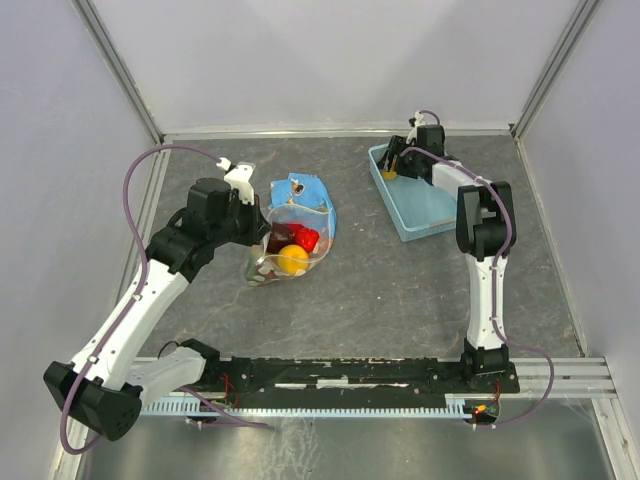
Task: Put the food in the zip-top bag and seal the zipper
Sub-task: Pick up the fake fruit from the bin.
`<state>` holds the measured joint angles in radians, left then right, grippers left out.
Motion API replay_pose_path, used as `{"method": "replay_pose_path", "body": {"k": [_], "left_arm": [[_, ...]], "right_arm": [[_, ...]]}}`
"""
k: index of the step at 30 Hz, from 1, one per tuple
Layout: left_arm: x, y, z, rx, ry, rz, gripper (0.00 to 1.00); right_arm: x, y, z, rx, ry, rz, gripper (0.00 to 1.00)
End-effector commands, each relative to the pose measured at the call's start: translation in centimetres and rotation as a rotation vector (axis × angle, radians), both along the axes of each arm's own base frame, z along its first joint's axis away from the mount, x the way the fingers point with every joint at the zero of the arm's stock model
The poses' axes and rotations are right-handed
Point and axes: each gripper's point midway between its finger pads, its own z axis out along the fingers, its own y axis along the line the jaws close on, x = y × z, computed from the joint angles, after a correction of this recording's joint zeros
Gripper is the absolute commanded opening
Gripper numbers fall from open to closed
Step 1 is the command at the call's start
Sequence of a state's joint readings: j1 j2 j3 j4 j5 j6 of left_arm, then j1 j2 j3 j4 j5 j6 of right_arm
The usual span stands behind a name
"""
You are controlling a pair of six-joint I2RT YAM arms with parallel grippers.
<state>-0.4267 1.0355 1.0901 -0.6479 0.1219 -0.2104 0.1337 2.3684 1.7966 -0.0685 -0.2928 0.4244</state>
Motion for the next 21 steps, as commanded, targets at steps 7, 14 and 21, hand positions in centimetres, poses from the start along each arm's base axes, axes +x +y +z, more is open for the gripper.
{"method": "replay_pose_path", "body": {"k": [7, 14, 21], "left_arm": [[0.9, 0.2, 1.1, 0.008, -0.068, 0.004, 0.03], [0.8, 0.1, 1.3, -0.001, -0.072, -0.004, 0.03], [0.6, 0.0, 1.6, -0.010, -0.075, -0.013, 0.03]], "right_arm": [[-1.8, -2.1, 5.1, -0.029, -0.073, -0.053, 0.65], [-4.9, -3.4, 8.5, -0.065, -0.107, -0.088, 0.64], [-8.8, -3.0, 11.5, -0.020, -0.131, -0.080, 0.62]]}}
